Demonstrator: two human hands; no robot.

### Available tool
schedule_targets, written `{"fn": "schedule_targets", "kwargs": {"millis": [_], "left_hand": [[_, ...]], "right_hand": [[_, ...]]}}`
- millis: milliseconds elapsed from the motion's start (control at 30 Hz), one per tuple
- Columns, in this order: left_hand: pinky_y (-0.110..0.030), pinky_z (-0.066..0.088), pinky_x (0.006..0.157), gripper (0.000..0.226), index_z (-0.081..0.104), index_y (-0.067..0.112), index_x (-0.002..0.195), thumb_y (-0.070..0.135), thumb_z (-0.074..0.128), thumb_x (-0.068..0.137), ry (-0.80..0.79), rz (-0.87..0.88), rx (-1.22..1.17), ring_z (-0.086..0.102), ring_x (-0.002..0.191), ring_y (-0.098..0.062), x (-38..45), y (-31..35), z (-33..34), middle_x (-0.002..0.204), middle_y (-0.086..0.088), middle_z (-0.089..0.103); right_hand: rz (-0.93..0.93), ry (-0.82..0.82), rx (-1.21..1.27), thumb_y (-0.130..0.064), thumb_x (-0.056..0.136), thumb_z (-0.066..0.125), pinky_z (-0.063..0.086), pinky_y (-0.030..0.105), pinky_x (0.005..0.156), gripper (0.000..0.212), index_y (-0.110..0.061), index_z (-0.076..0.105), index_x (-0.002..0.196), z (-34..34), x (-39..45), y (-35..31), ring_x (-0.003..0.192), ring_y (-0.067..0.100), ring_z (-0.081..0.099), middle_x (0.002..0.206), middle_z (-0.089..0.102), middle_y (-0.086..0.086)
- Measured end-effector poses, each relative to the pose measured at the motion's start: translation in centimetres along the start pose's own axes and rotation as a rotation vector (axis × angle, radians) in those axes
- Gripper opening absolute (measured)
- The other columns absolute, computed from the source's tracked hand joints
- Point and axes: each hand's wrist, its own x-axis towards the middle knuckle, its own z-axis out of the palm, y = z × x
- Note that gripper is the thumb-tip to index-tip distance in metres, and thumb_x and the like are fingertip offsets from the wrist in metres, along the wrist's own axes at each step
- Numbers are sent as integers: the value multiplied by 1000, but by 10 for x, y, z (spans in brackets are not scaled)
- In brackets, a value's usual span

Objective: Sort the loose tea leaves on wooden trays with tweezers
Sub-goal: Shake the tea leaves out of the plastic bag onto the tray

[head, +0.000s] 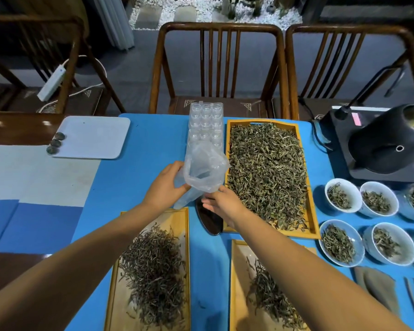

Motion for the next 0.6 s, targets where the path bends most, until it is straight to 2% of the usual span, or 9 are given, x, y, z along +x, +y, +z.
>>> {"fn": "schedule_targets", "kwargs": {"millis": [67, 133, 200, 267, 333, 400, 467, 600], "left_hand": [[-17, 37, 67, 41, 52, 24, 115, 42, 66, 81, -25, 1, -7, 52, 97, -11, -1, 1, 1, 109, 4, 56], [-23, 38, 76, 49, 50, 23, 121, 43, 68, 79, -82, -14, -10, 53, 103, -14, -1, 1, 3, 116, 0, 56], [-26, 40, 83, 58, 47, 23, 126, 44, 70, 78, -142, -34, -26, 52, 110, -15, -2, 3, 6, 122, -1, 54], [-26, 39, 86, 64, 44, 24, 128, 45, 72, 75, -165, -56, -48, 50, 112, -13, -3, 5, 10, 121, 0, 52], [-26, 38, 87, 70, 41, 25, 129, 45, 76, 71, -152, -86, -82, 49, 113, -14, -4, 6, 13, 123, 1, 51], [-27, 37, 93, 79, 37, 26, 131, 43, 79, 67, -142, -117, -123, 47, 120, -14, -5, 7, 15, 132, -1, 48], [-27, 34, 98, 86, 33, 26, 135, 43, 81, 65, -141, -130, -118, 43, 127, -17, -7, 6, 16, 138, -3, 43], [-28, 32, 96, 91, 29, 28, 138, 45, 80, 64, -144, -166, -66, 41, 130, -20, -13, 5, 16, 142, -3, 37]], "right_hand": [[-8, 5, 15, -7, 95, 51, 48, 22, 74, 31, -1, 48, 125, -2, 2, 1, 71, 17, 53, 93, 57, 15], [-3, 26, 2, -7, 95, 50, 49, 21, 73, 27, -1, 51, 121, -4, 3, 1, 72, 15, 55, 96, 60, 15], [9, 49, -5, -7, 95, 50, 50, 18, 70, 23, -3, 52, 117, -7, 2, 1, 70, 13, 57, 89, 62, 12], [19, 73, 0, -6, 95, 49, 51, 15, 63, 26, 0, 52, 120, -11, 0, 1, 66, 12, 53, 84, 59, 10], [30, 85, 19, -3, 94, 49, 51, 11, 57, 17, 0, 56, 110, -17, -3, 1, 64, 12, 48, 82, 56, 11], [50, 106, 20, -4, 94, 51, 53, 15, 67, 8, -7, 57, 99, -23, -6, 1, 68, 12, 51, 84, 57, 9], [48, 133, 18, -5, 93, 52, 54, 22, 77, 12, -6, 53, 105, -29, -10, 0, 75, 14, 54, 91, 58, 12], [38, 146, 57, 1, 93, 49, 53, 22, 74, 24, -2, 51, 116, -41, -19, 0, 78, 16, 57, 93, 62, 14]]}}
